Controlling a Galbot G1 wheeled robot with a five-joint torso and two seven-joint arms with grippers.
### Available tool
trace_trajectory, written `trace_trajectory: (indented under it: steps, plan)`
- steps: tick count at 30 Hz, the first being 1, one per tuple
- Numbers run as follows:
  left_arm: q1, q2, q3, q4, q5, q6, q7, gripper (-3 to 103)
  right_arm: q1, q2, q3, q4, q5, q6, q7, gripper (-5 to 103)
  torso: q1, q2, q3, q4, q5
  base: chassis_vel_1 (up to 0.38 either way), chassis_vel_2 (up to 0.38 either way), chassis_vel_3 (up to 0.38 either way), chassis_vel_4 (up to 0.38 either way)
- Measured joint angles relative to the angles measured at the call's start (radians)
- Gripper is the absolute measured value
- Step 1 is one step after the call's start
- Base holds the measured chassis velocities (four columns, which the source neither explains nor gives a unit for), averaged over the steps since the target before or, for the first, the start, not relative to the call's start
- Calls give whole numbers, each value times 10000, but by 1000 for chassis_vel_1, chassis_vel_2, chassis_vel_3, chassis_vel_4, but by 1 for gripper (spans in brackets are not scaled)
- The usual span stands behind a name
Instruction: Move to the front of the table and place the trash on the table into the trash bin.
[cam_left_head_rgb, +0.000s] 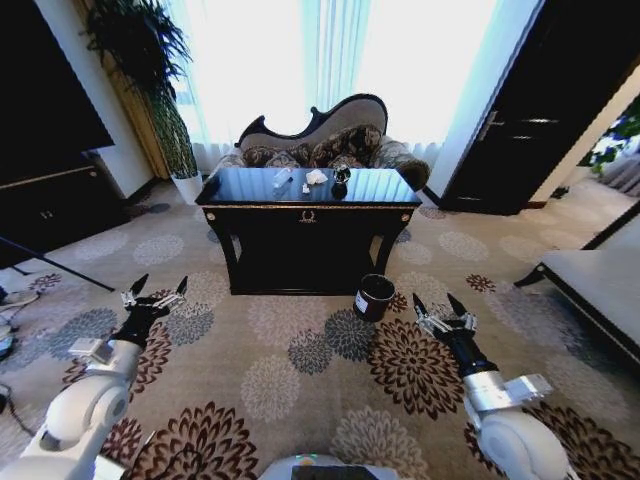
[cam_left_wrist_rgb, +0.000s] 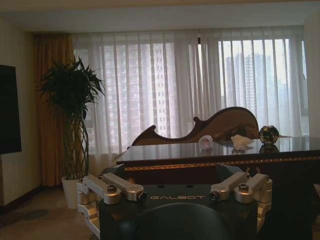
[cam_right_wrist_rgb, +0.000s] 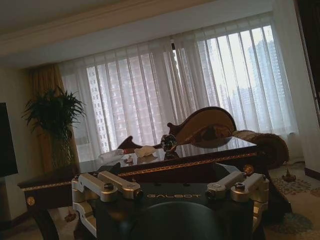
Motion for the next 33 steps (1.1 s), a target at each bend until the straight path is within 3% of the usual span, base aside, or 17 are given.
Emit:
trace_trajectory:
  steps: [16,33]
  plan:
    - [216,-167,26,-300,-4,112,-9,100,-91,98,71,330,338,-197,19,100,-1,0,0,0,0,0,0,0,0]
    - [395,-356,59,-386,202,134,-6,99,-130,470,-191,398,29,-139,25,100,-3,1,-1,0,0,-28,19,25,-26]
